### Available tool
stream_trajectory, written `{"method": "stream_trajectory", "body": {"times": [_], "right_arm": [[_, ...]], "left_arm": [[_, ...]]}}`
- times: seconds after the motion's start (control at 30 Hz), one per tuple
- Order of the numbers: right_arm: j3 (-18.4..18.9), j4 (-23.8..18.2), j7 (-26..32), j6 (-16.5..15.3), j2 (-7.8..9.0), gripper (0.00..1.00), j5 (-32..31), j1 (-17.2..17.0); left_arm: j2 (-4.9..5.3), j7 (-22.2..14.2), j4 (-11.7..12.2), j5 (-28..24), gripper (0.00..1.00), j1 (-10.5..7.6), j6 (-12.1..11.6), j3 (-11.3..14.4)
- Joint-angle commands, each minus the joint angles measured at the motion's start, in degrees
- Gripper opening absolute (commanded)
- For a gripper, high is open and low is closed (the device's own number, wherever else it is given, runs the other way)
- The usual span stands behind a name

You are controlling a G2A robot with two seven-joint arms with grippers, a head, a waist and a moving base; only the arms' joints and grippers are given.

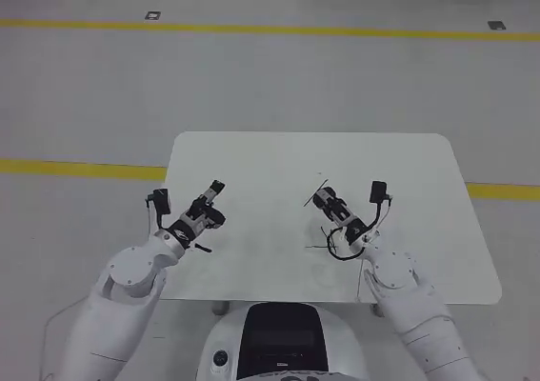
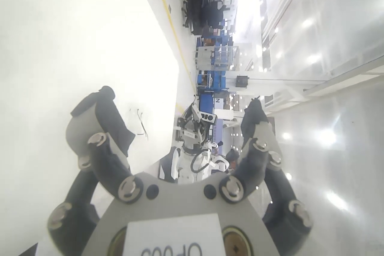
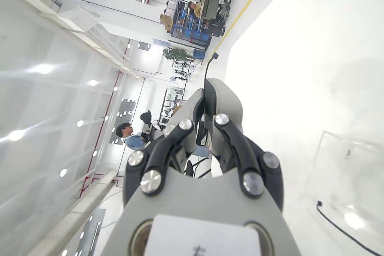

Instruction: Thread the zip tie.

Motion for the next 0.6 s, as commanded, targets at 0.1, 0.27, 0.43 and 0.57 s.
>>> {"method": "stream_trajectory", "body": {"times": [0.1, 0.27, 0.43, 0.57], "right_arm": [[-0.2, 0.1, -0.1, 0.0, -0.03, 0.00, 0.0, 0.0], [-0.2, 0.1, -0.1, 0.0, -0.03, 0.00, 0.0, 0.0], [-1.5, -0.5, -1.5, -0.2, -0.41, 0.00, 1.5, -0.4], [-3.7, 0.3, -3.2, -0.3, -1.01, 0.00, 2.6, -0.1]], "left_arm": [[0.05, -1.0, 0.2, 1.8, 1.00, -0.67, -1.2, 1.2], [0.05, -1.0, 0.2, 1.8, 1.00, -0.67, -1.2, 1.2], [0.03, -2.1, 0.3, 2.9, 1.00, -0.72, -2.7, 2.8], [-0.19, -3.2, 1.2, 3.1, 1.00, -1.74, -4.8, 5.3]]}}
